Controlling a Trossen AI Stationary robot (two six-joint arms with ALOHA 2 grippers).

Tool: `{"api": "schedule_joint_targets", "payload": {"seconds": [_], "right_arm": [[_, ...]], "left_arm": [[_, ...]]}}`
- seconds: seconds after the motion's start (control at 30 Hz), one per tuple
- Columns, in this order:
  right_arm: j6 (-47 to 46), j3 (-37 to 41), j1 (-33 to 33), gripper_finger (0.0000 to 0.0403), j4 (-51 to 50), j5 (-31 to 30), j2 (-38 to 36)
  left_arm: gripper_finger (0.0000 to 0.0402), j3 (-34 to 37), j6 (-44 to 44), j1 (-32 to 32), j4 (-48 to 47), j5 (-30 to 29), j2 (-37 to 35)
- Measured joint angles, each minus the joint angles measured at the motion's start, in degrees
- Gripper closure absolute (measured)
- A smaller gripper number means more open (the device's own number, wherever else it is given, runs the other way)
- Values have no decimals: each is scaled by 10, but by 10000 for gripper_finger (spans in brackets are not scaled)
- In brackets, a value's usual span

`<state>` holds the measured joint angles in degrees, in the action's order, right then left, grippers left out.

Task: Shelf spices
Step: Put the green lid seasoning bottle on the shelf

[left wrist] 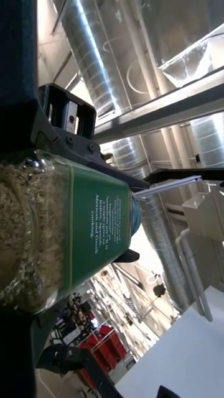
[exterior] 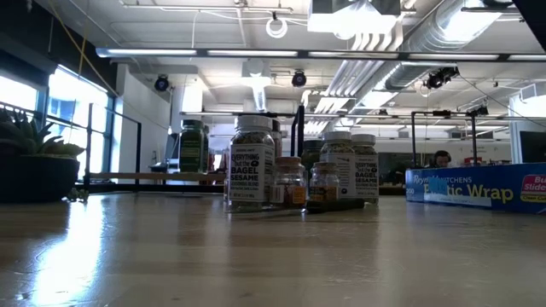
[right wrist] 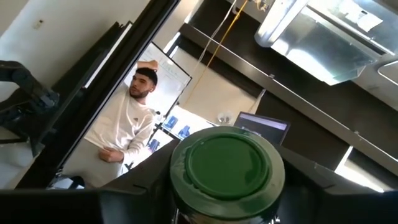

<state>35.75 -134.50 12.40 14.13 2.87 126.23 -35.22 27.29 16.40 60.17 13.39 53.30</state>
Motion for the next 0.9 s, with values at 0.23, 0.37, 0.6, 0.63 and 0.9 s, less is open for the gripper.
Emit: {"api": "schedule_joint_targets", "payload": {"seconds": [0.23,0.37,0.6,0.63,0.9], "right_arm": [[-16,0,-1,212,4,-16,0],[-45,0,-2,212,-6,-39,-2],[-65,-2,-23,214,-61,-87,-8],[-73,-2,-29,214,-71,-89,-10],[-165,-7,-108,214,-93,-50,-26]], "left_arm": [[214,0,-13,1,-11,-21,-2],[181,-1,-53,1,-65,-41,-16],[87,-2,-54,3,-327,-162,-130],[86,-2,-51,3,-369,-189,-153],[84,0,-51,3,-575,-369,-307]]}}
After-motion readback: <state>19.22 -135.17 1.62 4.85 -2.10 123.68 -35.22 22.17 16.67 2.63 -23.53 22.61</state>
